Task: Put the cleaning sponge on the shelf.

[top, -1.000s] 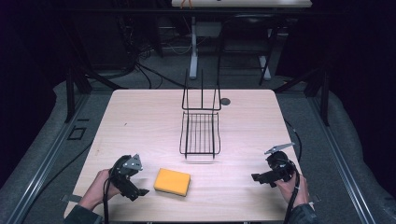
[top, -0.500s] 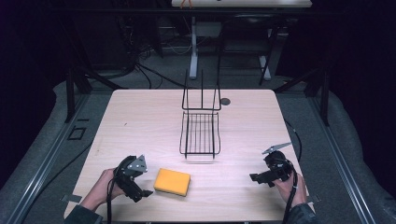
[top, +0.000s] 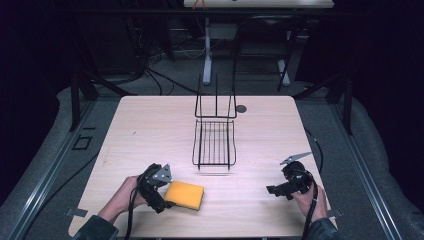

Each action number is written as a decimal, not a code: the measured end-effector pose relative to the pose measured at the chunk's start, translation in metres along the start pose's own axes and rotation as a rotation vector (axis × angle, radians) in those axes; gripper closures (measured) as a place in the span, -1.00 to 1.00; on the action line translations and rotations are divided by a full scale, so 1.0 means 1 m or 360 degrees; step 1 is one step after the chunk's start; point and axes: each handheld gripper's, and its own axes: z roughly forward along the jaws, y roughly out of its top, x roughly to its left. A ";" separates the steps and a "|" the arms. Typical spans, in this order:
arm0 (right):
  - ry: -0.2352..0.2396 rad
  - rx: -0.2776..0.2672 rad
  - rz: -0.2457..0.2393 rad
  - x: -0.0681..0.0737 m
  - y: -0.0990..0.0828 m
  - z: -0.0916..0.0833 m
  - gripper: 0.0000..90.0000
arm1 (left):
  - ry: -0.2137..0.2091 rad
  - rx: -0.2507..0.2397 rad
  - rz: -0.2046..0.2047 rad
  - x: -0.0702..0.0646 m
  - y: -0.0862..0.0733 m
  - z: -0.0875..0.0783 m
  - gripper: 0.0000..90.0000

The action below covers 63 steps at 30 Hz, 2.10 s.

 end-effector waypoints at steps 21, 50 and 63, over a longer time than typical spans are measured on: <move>0.0018 -0.0007 0.0009 0.000 -0.001 0.001 -0.80 | -0.0052 0.0022 -0.0009 -0.001 0.010 0.021 -0.83; 0.0052 -0.0019 -0.0044 0.002 0.001 0.000 -0.78 | -0.0029 0.0033 -0.0095 -0.003 0.010 0.024 -0.66; 0.0046 0.0011 -0.0047 0.004 0.001 0.002 -0.77 | 0.0032 0.0118 -0.0039 -0.007 0.011 0.028 -0.61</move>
